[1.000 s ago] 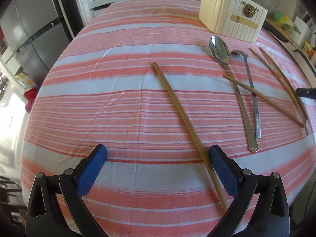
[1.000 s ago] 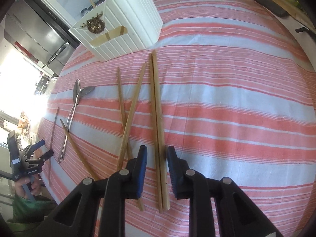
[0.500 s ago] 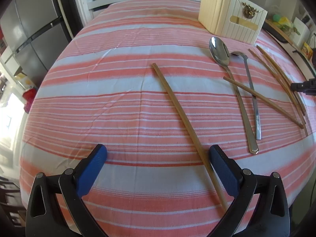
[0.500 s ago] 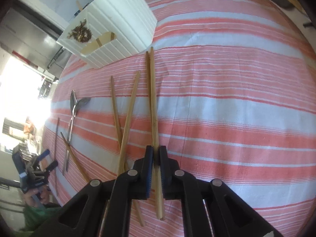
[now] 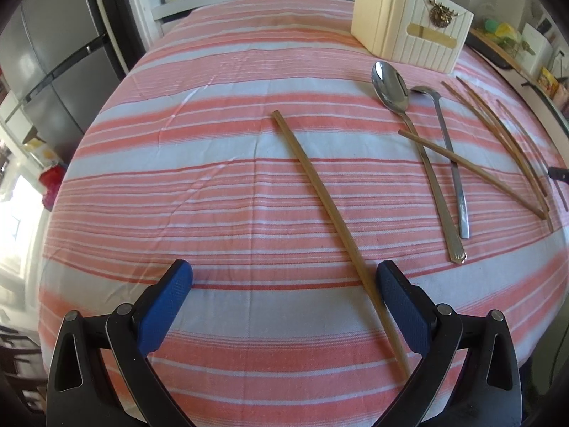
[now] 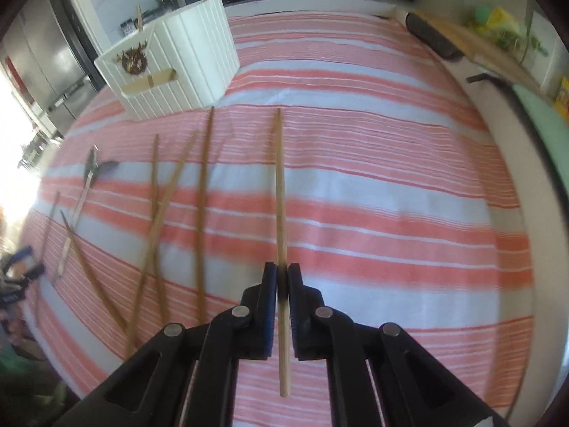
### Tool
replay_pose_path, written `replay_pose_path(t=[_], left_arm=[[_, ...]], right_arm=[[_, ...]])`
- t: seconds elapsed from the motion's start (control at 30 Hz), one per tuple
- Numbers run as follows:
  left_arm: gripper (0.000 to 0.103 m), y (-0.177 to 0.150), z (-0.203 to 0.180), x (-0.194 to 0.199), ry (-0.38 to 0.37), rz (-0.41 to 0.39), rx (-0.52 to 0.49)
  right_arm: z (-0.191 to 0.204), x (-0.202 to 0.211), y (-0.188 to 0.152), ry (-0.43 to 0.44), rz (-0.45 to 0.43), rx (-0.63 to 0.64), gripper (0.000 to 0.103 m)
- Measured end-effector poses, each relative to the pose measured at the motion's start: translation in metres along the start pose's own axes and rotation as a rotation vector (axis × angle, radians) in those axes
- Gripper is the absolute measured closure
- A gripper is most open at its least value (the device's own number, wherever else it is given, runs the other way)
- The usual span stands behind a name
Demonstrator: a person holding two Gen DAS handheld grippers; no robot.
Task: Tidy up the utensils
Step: 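Grasp a chopstick with left gripper while right gripper lifts its chopstick, then carry both upright chopsticks over the basket and lower them inside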
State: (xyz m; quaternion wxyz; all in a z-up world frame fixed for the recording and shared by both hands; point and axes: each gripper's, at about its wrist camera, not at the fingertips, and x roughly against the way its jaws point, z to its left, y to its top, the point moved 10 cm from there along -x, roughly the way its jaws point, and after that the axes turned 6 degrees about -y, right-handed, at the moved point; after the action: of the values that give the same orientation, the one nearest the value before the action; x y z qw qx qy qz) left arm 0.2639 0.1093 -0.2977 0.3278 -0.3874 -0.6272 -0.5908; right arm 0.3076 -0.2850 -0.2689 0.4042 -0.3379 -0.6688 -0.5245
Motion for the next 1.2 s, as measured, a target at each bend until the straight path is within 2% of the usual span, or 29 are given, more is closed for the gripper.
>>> replay_pose_path(t=[0.1,0.17,0.2,0.3,0.47,0.53,0.63,0.73,0.77,0.8,0.83,0.87,0.9,1.03,1.2], left_arm=[[0.0,0.001,0.007,0.0,0.006,0.015,-0.022],[0.0,0.003,0.015,0.0,0.012,0.023,-0.024],[0.0,0.004,0.019,-0.001,0.013,0.028,-0.022],[0.0,0.011,0.026,-0.002,0.037,0.041,-0.039],[0.0,0.03,0.017,-0.013,0.054,0.077,-0.145],[0.001,0.039,0.013,-0.018,0.05,0.096,-0.175],[0.012,0.052,0.003,-0.025,0.021,0.122,-0.208],[0.028,0.065,-0.004,-0.033,-0.033,0.15,-0.2],[0.041,0.069,-0.006,-0.035,-0.065,0.158,-0.182],[0.055,0.073,-0.006,-0.036,-0.094,0.163,-0.161],[0.064,0.078,-0.005,-0.038,-0.097,0.156,-0.146],[0.085,0.084,-0.003,-0.039,-0.09,0.151,-0.141],[0.095,0.087,-0.004,-0.04,-0.099,0.147,-0.133],[0.098,0.099,-0.001,-0.027,-0.158,0.081,-0.063],[0.099,0.117,-0.014,0.034,-0.237,-0.092,-0.045]], right_arm=[[-0.005,0.004,-0.025,-0.084,0.023,0.069,0.096],[-0.005,0.006,-0.033,-0.087,0.03,0.09,0.094],[-0.005,0.007,-0.035,-0.079,0.029,0.092,0.089],[-0.011,0.007,-0.035,-0.057,0.054,0.063,0.067],[-0.011,-0.008,-0.018,0.016,0.125,0.058,0.065],[-0.012,-0.015,-0.004,0.019,0.147,0.071,0.065],[-0.009,-0.031,0.024,0.019,0.174,0.092,0.065],[-0.002,-0.047,0.055,0.014,0.172,0.115,0.065],[0.0,-0.052,0.065,0.008,0.164,0.12,0.065],[0.0,-0.056,0.075,0.008,0.158,0.109,0.073],[0.0,-0.06,0.084,-0.001,0.154,0.096,0.089],[-0.001,-0.062,0.093,-0.013,0.147,0.087,0.095],[-0.001,-0.064,0.099,-0.022,0.142,0.078,0.096],[0.001,-0.051,0.113,-0.005,0.07,0.032,0.096],[-0.001,0.025,0.126,0.071,-0.136,-0.007,0.096]])
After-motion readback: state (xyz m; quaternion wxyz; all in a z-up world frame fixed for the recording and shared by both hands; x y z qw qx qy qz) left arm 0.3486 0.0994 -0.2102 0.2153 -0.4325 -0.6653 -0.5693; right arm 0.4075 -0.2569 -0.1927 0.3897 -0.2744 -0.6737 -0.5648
